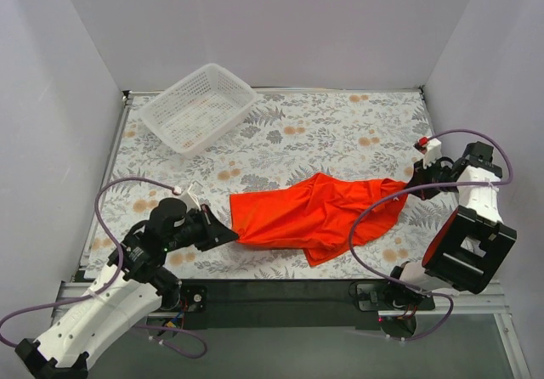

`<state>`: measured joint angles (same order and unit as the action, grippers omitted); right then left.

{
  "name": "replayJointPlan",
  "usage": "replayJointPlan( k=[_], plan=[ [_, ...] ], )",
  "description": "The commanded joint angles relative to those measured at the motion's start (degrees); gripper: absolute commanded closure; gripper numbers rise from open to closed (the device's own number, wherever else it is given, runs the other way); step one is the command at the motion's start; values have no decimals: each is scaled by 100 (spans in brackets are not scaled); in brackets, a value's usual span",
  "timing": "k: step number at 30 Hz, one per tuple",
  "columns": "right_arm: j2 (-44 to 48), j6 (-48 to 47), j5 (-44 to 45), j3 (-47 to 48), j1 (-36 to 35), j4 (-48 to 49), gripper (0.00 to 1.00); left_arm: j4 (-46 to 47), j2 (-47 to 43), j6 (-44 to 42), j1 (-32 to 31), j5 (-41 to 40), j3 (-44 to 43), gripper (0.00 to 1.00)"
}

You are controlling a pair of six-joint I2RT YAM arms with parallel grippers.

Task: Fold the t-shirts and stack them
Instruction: Flatten the tshirt out

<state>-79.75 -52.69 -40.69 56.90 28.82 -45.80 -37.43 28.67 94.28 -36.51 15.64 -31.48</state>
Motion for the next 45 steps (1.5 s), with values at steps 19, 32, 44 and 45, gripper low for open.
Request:
replayJointPlan(
  k=[19,32,44,45],
  plan=[
    [-901,407,-220,1314,-1123,-658,34,365,1947,-279,21,-1494,-658,24],
    [-2730,1613,246,1596,-1739,-131,28,1325,3997,-85,803,-2188,-464,21],
    [-2828,1543,-281,2164,-2021,-613,99,2600,5553,-726,1067,-738,-1175,100],
    [-2758,1507,-317,2306,-2021,-675,99,2600,5545,-770,1102,-729,-1263,100]
  ],
)
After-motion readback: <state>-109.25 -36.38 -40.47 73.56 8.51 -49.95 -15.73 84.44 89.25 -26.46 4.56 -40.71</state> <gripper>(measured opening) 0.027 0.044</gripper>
